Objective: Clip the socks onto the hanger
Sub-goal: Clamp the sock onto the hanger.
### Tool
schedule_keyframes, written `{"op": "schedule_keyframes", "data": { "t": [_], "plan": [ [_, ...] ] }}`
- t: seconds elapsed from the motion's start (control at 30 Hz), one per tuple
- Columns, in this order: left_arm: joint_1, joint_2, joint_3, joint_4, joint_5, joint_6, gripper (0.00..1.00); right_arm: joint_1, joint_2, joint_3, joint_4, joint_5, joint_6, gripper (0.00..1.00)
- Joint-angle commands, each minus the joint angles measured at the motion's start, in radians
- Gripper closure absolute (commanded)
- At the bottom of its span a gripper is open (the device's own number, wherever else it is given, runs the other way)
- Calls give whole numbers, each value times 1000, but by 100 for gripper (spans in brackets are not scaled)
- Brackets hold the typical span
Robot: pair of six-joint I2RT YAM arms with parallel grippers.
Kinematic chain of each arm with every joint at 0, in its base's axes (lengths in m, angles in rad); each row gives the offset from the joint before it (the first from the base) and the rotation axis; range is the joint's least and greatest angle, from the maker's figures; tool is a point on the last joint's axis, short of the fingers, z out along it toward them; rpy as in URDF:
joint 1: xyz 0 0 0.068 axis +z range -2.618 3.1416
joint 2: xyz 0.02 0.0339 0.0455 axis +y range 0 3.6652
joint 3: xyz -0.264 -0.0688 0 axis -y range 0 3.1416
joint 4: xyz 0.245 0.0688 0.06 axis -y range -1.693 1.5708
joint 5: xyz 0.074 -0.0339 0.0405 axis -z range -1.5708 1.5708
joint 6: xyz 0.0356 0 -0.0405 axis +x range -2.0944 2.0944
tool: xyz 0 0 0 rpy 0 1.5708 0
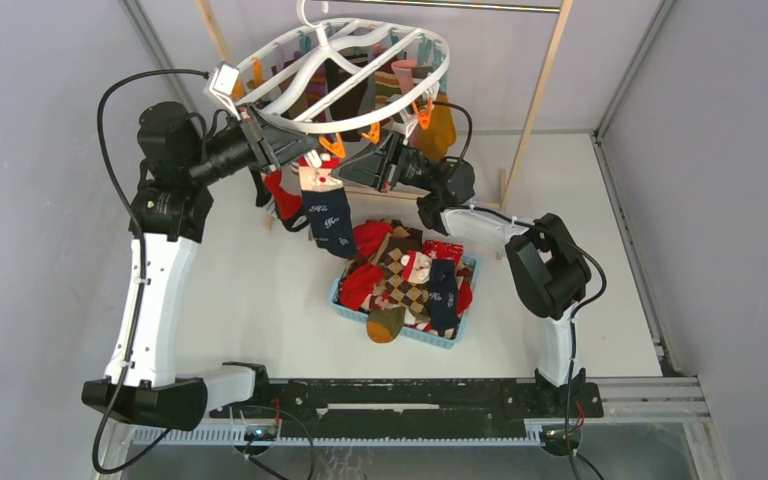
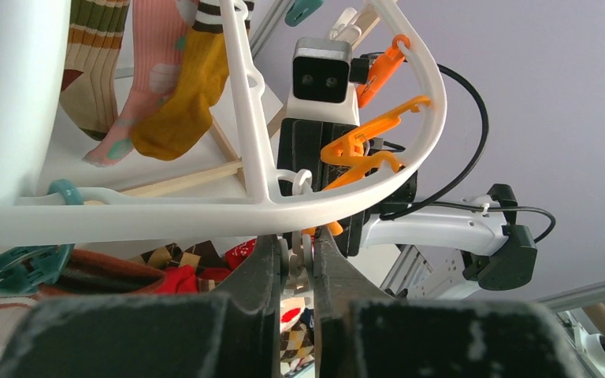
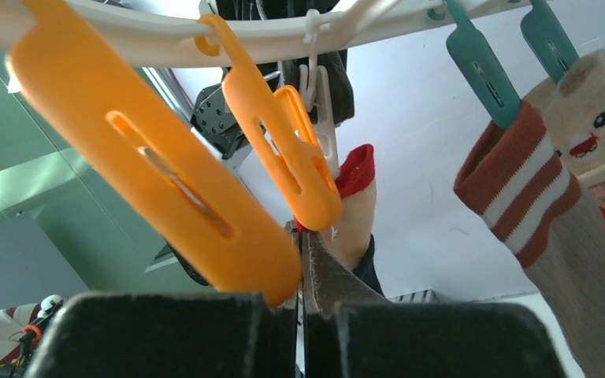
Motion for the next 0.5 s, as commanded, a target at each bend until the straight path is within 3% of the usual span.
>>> {"op": "schedule_keyframes", "data": {
  "t": [0.0, 0.47],
  "plan": [
    [7, -4, -1, 14, 48, -17, 100, -4, 1, 50, 71, 17, 27, 100],
    [6, 2, 9, 14, 63, -17, 100, -7, 8, 36, 71, -113, 86, 100]
  ]
}}
